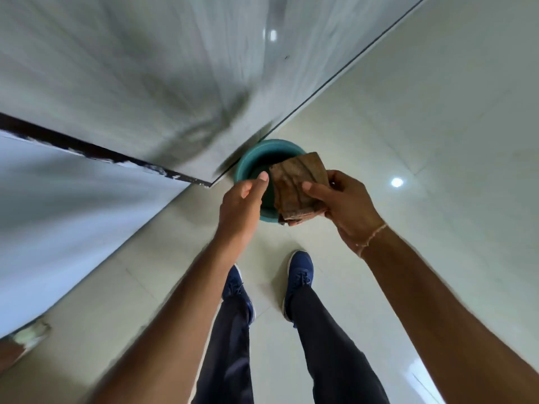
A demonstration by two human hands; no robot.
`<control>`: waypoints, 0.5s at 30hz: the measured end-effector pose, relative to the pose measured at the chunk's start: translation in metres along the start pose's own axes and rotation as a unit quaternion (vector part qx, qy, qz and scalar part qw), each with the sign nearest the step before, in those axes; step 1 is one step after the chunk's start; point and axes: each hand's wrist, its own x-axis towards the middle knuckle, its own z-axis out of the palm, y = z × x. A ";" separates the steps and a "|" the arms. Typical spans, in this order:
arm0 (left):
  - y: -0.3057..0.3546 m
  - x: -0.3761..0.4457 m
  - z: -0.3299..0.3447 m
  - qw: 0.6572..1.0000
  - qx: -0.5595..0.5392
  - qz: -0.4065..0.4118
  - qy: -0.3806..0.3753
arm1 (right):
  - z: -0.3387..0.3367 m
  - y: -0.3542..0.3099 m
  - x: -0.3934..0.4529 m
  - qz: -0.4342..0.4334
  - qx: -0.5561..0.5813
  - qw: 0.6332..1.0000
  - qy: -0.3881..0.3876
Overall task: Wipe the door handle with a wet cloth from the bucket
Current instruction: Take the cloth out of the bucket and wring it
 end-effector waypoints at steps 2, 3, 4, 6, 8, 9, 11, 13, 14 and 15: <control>0.034 -0.043 -0.003 0.997 -0.021 -0.020 -0.069 | -0.008 -0.033 -0.054 0.003 0.063 0.998 -0.024; 0.051 -0.066 -0.006 0.994 -0.022 -0.020 -0.101 | -0.012 -0.049 -0.081 0.002 0.093 0.995 -0.034; 0.066 -0.089 -0.008 0.991 -0.024 -0.013 -0.132 | -0.015 -0.065 -0.107 -0.002 0.114 0.993 -0.043; 0.088 -0.127 -0.016 0.985 -0.041 0.008 -0.167 | -0.021 -0.089 -0.149 -0.019 0.132 0.989 -0.059; 0.110 -0.163 -0.024 0.983 -0.061 0.035 -0.171 | -0.028 -0.112 -0.188 -0.048 0.124 0.989 -0.068; 0.121 -0.181 -0.028 0.982 -0.072 0.049 -0.166 | -0.032 -0.122 -0.204 -0.063 0.108 0.990 -0.071; 0.140 -0.209 -0.034 0.982 -0.106 0.074 -0.136 | -0.037 -0.139 -0.230 -0.088 0.057 0.993 -0.061; 0.159 -0.231 -0.037 0.986 -0.111 0.096 -0.080 | -0.040 -0.149 -0.245 -0.110 -0.029 0.993 -0.021; 0.167 -0.243 -0.037 0.987 -0.104 0.111 -0.059 | -0.040 -0.153 -0.250 -0.119 -0.069 0.991 -0.001; 0.176 -0.255 -0.038 0.987 -0.096 0.123 -0.041 | -0.040 -0.159 -0.255 -0.129 -0.112 0.985 0.017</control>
